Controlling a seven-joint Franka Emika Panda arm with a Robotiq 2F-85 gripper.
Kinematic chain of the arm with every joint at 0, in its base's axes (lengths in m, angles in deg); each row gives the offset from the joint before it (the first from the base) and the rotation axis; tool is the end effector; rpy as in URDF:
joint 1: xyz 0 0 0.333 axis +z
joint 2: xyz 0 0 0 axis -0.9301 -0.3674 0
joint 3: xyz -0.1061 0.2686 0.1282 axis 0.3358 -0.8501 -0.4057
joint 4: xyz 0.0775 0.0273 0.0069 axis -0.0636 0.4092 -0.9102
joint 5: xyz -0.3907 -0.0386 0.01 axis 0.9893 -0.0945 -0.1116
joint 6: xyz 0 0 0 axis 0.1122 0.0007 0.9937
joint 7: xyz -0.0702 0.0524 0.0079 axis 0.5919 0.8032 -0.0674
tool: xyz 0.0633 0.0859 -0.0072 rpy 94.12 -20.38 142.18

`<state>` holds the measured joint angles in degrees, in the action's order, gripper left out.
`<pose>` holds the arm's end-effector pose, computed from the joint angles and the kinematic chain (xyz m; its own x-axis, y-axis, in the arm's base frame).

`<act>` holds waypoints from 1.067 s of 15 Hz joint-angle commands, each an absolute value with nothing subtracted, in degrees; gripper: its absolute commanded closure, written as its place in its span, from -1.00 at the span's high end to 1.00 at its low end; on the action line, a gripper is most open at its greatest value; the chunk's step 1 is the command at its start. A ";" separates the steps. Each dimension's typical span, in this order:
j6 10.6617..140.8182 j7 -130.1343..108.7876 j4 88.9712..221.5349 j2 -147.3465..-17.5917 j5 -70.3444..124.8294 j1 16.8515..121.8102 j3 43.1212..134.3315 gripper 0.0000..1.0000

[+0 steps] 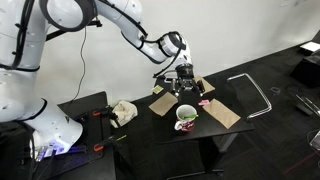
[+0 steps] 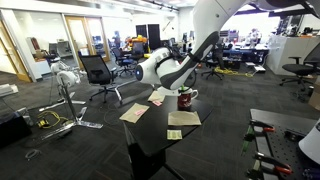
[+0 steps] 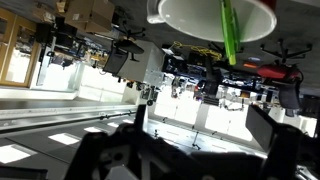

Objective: Put the pen inside the mug cup

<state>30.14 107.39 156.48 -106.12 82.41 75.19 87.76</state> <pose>0.6289 -0.0474 0.2183 0.1390 -0.3969 0.9073 -0.9405 0.2338 0.2464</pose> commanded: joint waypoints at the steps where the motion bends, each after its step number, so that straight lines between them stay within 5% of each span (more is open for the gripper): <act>1: 28.02 104.76 159.80 -98.49 82.12 75.22 87.12 1.00; 16: 26.34 99.30 163.42 -83.22 82.55 74.37 85.53 1.00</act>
<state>26.66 99.25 163.58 -83.16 82.39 75.15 86.49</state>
